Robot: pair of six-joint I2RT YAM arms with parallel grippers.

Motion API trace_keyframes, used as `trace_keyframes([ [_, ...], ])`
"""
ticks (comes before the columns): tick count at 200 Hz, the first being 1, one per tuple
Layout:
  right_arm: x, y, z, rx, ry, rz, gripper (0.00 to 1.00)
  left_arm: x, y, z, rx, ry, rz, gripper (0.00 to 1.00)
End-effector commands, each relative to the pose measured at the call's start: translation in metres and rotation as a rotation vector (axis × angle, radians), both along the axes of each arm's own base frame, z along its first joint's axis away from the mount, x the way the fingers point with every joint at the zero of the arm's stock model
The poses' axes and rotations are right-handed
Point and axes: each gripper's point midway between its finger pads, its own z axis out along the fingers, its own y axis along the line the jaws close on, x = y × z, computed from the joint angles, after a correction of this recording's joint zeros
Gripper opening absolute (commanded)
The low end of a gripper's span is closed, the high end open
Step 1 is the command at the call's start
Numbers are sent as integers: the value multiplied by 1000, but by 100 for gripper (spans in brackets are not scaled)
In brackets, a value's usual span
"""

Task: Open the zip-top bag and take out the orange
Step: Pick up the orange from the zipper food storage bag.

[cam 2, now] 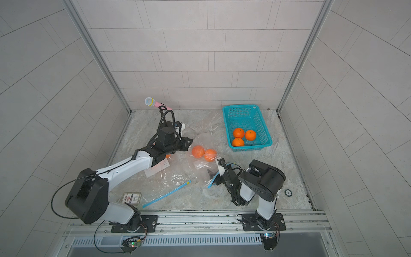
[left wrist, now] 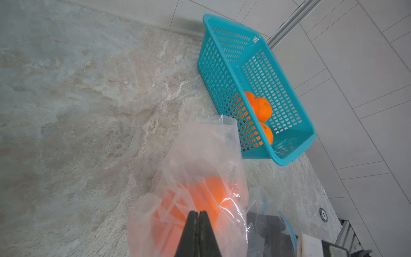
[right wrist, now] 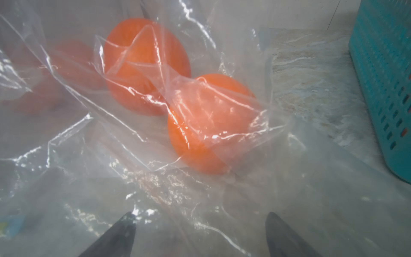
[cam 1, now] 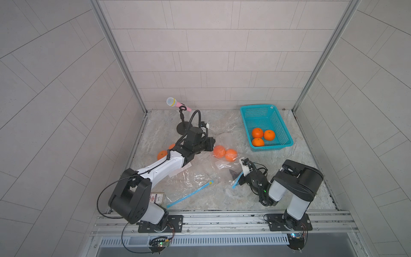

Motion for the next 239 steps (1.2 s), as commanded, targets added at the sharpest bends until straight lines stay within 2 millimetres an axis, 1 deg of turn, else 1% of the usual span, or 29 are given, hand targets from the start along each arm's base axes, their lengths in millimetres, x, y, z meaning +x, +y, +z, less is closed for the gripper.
trace_keyframes([
  [1, 0, 9, 8, -29, -7, 51, 90, -13, 22, -29, 111, 74, 57, 12],
  [10, -2, 6, 12, -42, -15, 52, 89, -17, 28, -40, 137, 96, 72, 12],
  [13, -1, 5, 16, -41, -24, 50, 89, -19, 29, -44, 140, 99, 73, 12],
  [14, -1, 4, 15, -46, -19, 50, 89, -19, 29, -45, 139, 99, 72, 12],
  [24, 1, 5, 21, -62, -11, 63, 88, -21, 29, -53, 121, 108, 74, 12],
  [30, 2, 5, 19, -86, 18, 71, 88, -22, 26, -56, 105, 112, 66, 14],
  [35, 3, 4, 18, -98, 39, 58, 88, -22, 25, -60, 104, 123, 63, 19],
  [40, 4, 4, 18, -109, 48, 61, 88, -23, 24, -63, 104, 133, 60, 30],
  [52, 5, 7, 19, -131, 50, 80, 88, -24, 26, -67, 113, 142, 70, 47],
  [60, 6, 9, 21, -129, 31, 88, 87, -23, 30, -67, 120, 133, 86, 55],
  [65, 6, 8, 22, -125, 24, 89, 87, -24, 31, -66, 123, 129, 86, 57],
  [71, 6, 10, 24, -120, 14, 96, 87, -24, 33, -62, 133, 121, 92, 58],
  [85, 7, 11, 25, -122, 14, 99, 87, -24, 38, -46, 132, 79, 112, 65],
  [101, 8, 12, 26, -122, 13, 102, 85, -25, 49, -23, 178, 39, 151, 79],
  [113, 8, 14, 29, -110, -5, 112, 85, -26, 57, -2, 206, -1, 176, 80],
  [120, 8, 14, 29, -108, -8, 113, 85, -26, 58, 10, 203, -26, 175, 81],
  [125, 9, 12, 29, -109, -7, 108, 85, -26, 56, 19, 189, -48, 167, 81],
  [137, 11, 12, 29, -93, -3, 103, 84, -25, 49, 33, 168, -84, 141, 81],
  [146, 14, 12, 30, -67, -4, 101, 84, -23, 34, 42, 133, -110, 86, 81],
  [158, 19, 14, 30, -30, -1, 107, 83, -17, 3, 47, 16, -144, -14, 80],
  [165, 22, 15, 30, -15, 5, 107, 83, -10, -13, 41, -22, -138, -53, 75],
  [175, 24, 17, 28, -10, 12, 113, 82, 0, -32, 23, -21, -94, -102, 67],
  [180, 24, 19, 27, -10, 17, 119, 82, 4, -37, 11, 2, -61, -115, 67],
  [193, 26, 21, 28, -15, 15, 123, 82, 16, -47, -12, 44, -23, -138, 66],
  [208, 29, 20, 30, -37, 10, 119, 86, 27, -61, -33, 42, 4, -174, 66],
  [217, 30, 20, 31, -50, 3, 119, 88, 32, -66, -45, 51, 19, -180, 65],
  [223, 31, 21, 33, -57, -3, 122, 89, 35, -68, -52, 63, 32, -180, 62],
  [232, 33, 21, 33, -62, -2, 127, 90, 39, -66, -61, 92, 38, -169, 60],
  [239, 33, 21, 32, -60, 4, 134, 91, 42, -64, -66, 105, 29, -154, 59],
])
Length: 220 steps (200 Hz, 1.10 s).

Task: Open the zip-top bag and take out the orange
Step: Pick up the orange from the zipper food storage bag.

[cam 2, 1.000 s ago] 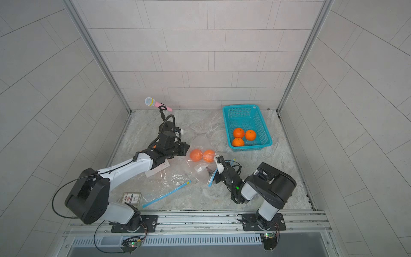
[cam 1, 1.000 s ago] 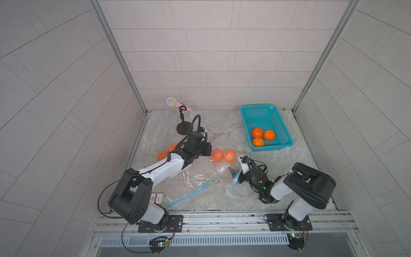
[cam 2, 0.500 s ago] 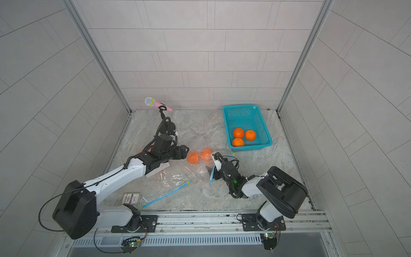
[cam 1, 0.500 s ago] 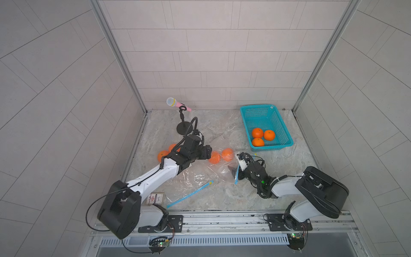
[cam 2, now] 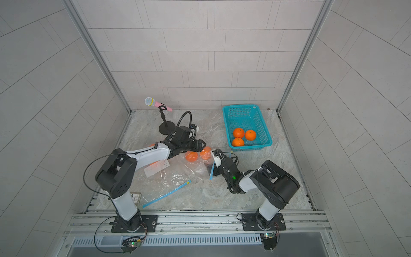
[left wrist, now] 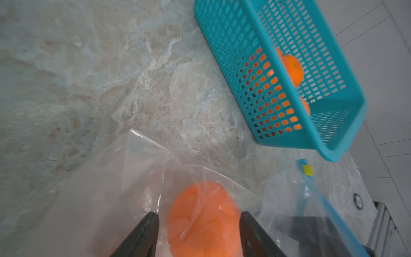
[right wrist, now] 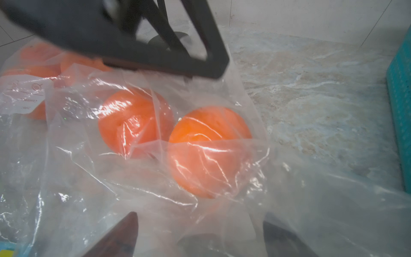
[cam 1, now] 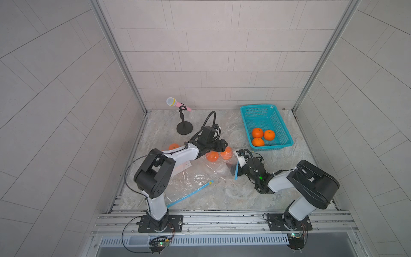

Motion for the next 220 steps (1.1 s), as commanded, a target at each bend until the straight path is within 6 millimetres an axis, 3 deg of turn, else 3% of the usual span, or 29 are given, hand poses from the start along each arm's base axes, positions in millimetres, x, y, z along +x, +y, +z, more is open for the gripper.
trace_keyframes([
  [1, 3, 2, 5, -15, -15, 25, 91, 11, -9, 9, -1, -66, -31, 59],
  [16, 4, 4, 3, -17, -10, 34, 91, 16, -8, -3, 25, -62, -26, 57],
  [27, 8, 5, 1, -22, -4, 35, 92, 19, -10, -13, 48, -43, -37, 45],
  [41, 12, 6, -4, -35, 14, 31, 93, 19, -11, -25, 79, -19, -44, 40],
  [55, 15, 6, -6, -37, 27, 31, 94, 20, -10, -37, 102, 5, -40, 26],
  [68, 19, 7, -7, -34, 24, 19, 100, 18, -10, -46, 125, 26, -52, 25],
  [99, 32, 7, -10, -49, 42, -5, 100, 18, -7, -58, 159, 31, -49, 22],
  [129, 45, 9, -8, -52, 37, -14, 100, 9, -19, -59, 102, 47, -112, 22],
  [153, 62, 14, -17, -81, 109, -15, 100, 5, -28, -56, 49, 45, -147, 23],
  [194, 66, 11, -24, -84, 128, -36, 95, 3, -19, -53, 79, 24, -129, 23],
  [220, 62, 2, -37, -117, 209, -71, 97, 4, -18, -50, 87, 17, -124, 24],
])
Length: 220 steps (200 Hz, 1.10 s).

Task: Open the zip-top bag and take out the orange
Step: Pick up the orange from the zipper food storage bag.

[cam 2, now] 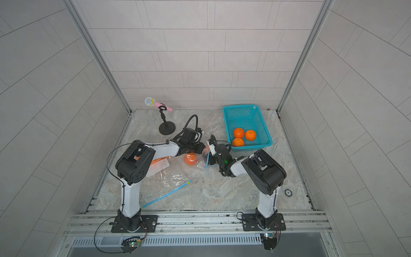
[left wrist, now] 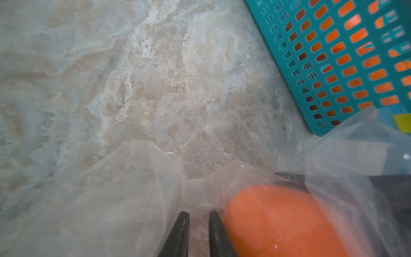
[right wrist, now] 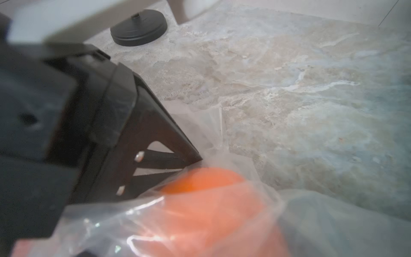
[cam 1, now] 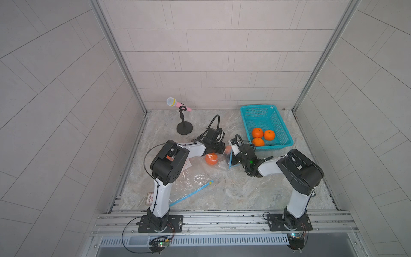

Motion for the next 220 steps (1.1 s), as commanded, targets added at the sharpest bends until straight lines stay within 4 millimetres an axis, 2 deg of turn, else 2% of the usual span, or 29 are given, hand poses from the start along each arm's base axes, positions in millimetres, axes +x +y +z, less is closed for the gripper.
trace_keyframes([
  [1, -5, -9, -18, -44, 89, -27, 97, -12, -5, 6, 5, -6, -47, 24],
  [15, -5, -9, -21, -41, 78, -26, 93, -11, -3, 4, 10, -4, -39, 24],
  [28, -7, -9, -20, -29, 87, -23, 82, -10, -2, 2, 20, -5, -31, 24],
  [45, -15, -4, -5, 15, 78, 15, 73, -10, 5, -4, 61, -3, -13, 24],
  [57, -20, -3, 13, 75, 47, 22, 72, -10, 9, -9, 77, 2, -4, 24],
  [61, -30, -6, 8, 78, 66, 26, 72, -10, 10, -11, 84, 4, 2, 24],
  [84, -51, -10, 23, 139, 103, 38, 71, -7, 18, -19, 110, 12, 36, 24],
  [123, -88, -19, 24, 164, 208, 51, 71, -7, 23, -34, 150, 45, 52, 24],
  [168, -112, -70, 20, -12, 233, -163, 70, -3, 25, -27, 146, 23, 71, 24],
  [191, -117, -85, 12, -62, 218, -221, 69, -2, 23, -32, 137, 28, 70, 24],
  [208, -118, -85, 4, -86, 196, -194, 70, -3, 22, -34, 131, 28, 70, 24],
  [220, -116, -96, 4, -139, 207, -250, 70, -3, 21, -33, 124, 24, 71, 24],
])
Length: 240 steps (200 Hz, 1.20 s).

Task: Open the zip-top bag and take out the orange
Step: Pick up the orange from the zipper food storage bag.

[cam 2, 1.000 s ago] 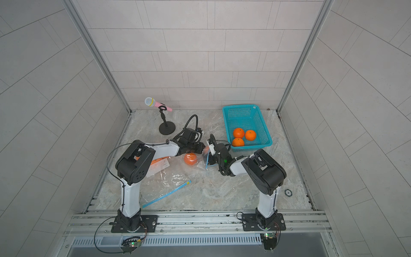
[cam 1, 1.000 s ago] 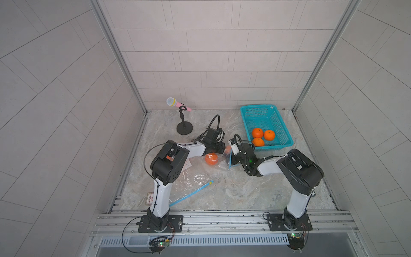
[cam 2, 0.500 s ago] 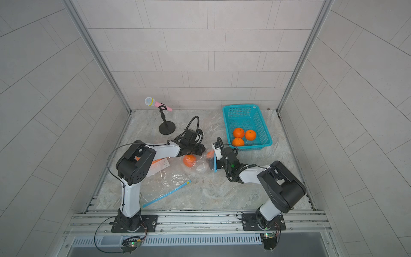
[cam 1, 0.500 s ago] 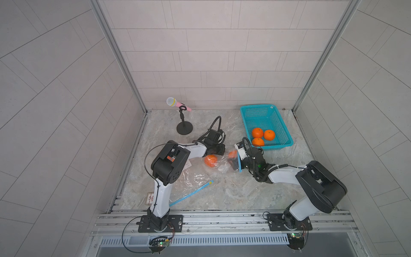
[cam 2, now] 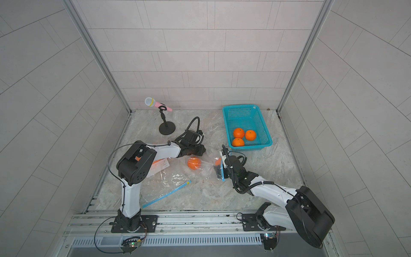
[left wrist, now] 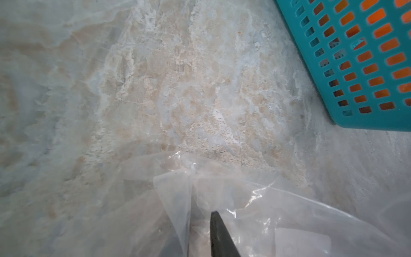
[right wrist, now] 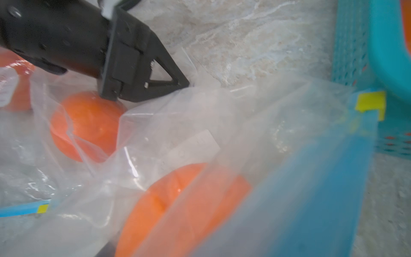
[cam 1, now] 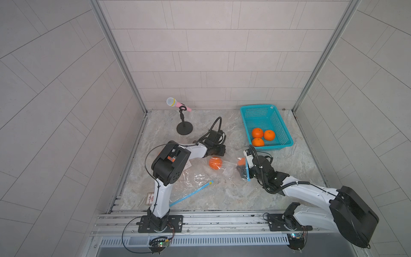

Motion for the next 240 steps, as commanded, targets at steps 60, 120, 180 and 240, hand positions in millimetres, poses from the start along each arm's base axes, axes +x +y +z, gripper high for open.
trace_keyframes([
  [60, -8, 9, -7, -5, 30, -3, 70, -8, 13, 83, -91, -124, 39, 66],
  [120, -14, -3, -24, -3, 59, -64, 70, -55, 77, 108, 6, -77, 200, 85],
  [180, -20, -4, -21, 4, 52, -52, 70, -111, 117, 84, -37, -17, 295, 90],
  [240, -24, 3, -19, 41, 46, -21, 70, -106, 84, 78, -208, -28, 201, 93],
])
